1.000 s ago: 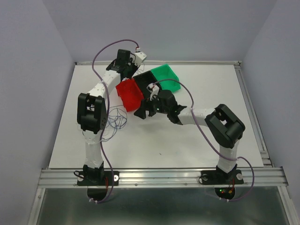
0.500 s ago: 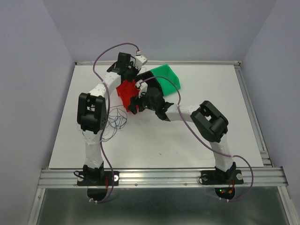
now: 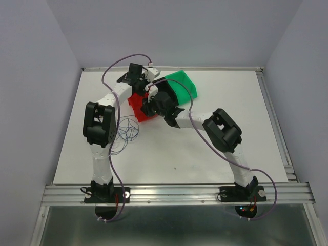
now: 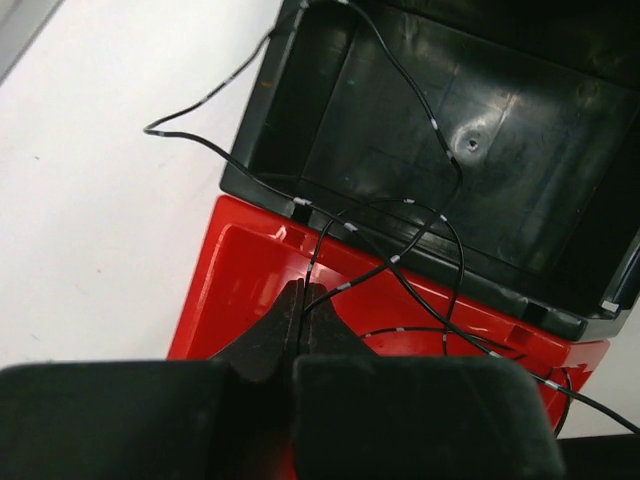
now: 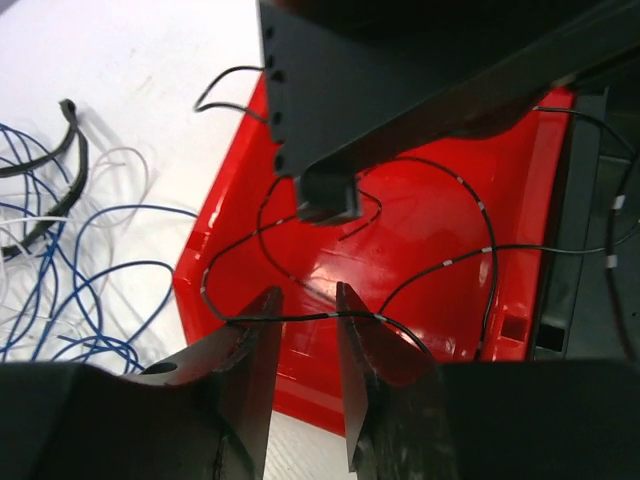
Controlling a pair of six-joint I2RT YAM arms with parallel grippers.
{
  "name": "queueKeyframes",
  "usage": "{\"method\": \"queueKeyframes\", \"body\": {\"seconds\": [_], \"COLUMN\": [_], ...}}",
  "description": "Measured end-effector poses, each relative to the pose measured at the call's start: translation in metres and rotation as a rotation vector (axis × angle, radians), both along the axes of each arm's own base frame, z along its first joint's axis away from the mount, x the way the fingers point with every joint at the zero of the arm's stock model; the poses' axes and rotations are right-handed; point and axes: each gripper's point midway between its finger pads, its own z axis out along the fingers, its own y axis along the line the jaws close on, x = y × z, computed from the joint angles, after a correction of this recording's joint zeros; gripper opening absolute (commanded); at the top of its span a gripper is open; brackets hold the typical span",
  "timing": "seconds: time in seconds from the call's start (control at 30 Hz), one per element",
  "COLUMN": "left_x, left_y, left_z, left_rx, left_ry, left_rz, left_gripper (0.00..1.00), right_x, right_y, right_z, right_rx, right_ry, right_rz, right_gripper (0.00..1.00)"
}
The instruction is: Untangle the cables
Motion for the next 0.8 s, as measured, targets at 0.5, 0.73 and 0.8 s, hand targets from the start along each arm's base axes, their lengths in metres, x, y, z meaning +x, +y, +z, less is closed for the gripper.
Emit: {"method": "queueKeyframes", "body": {"seconds": [0.5,0.73,0.8], "left_x": [-0.011,-0.011,-0.011], "left_y": [0.029,0.052,0.055], "left_z": [-0.029,-0.037,-0.038], "left_rx": [0.006,-0.007,-0.008], "left_ry": [0.083,0.111,0.113], "left_rz": [0.118,0.206,0.220], "left_gripper": [0.00,0.00,0.00], "right_x": [0.005,0.013,0.018], "right_y": [-0.008,-0.015,-0.014], "right_z": [-0.012,-0.013,-0.009], "right_rx": [0.003,0.023,0.041], "right_ry": [0.065,0.122,0.128], "right_rz": [-0.085,-0.160,-0.175], "right_gripper": [0.00,0.01,0.01]}}
